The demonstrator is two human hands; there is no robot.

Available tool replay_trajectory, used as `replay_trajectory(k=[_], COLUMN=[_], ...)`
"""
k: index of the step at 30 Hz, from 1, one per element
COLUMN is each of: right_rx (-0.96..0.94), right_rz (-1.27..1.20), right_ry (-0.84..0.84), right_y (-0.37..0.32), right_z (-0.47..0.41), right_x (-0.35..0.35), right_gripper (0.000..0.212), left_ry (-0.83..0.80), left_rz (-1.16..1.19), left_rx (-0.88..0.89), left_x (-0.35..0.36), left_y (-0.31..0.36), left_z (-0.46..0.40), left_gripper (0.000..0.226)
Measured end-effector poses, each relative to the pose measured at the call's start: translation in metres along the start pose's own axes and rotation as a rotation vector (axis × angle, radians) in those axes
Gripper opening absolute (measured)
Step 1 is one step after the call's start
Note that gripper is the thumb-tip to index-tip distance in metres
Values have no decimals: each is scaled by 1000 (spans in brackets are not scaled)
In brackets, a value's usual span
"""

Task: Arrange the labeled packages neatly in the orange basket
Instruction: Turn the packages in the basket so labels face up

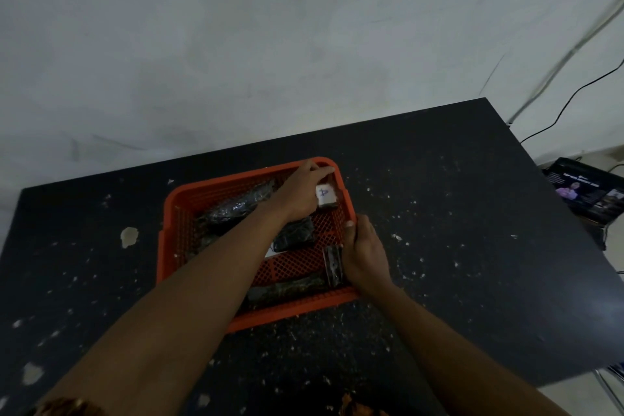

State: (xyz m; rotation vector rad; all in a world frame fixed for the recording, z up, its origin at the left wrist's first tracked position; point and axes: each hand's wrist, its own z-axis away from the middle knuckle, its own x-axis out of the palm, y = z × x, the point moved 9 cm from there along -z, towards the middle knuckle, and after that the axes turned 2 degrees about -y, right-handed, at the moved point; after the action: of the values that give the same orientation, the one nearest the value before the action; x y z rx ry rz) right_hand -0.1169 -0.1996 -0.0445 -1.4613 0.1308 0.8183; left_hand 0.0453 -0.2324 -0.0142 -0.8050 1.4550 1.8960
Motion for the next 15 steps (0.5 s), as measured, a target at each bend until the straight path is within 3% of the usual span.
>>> replay_trajectory(k=[3, 6, 10, 15], right_rx=[16, 11, 2, 12], right_rz=[-8, -7, -10, -20], right_ry=[-3, -1, 8, 6], right_y=[1, 0, 0, 2], right_z=[0, 0, 0, -1], right_x=[0, 0, 0, 0], right_gripper=[23, 23, 21, 21], left_ry=[-85, -61, 55, 81], left_rz=[32, -21, -150, -314], left_rx=[-48, -41, -34, -40], left_x=[12, 15, 12, 12], left_y=[-4, -7, -13, -17], left_z=[1, 4, 6, 2], left_gripper=[89, 97, 82, 65])
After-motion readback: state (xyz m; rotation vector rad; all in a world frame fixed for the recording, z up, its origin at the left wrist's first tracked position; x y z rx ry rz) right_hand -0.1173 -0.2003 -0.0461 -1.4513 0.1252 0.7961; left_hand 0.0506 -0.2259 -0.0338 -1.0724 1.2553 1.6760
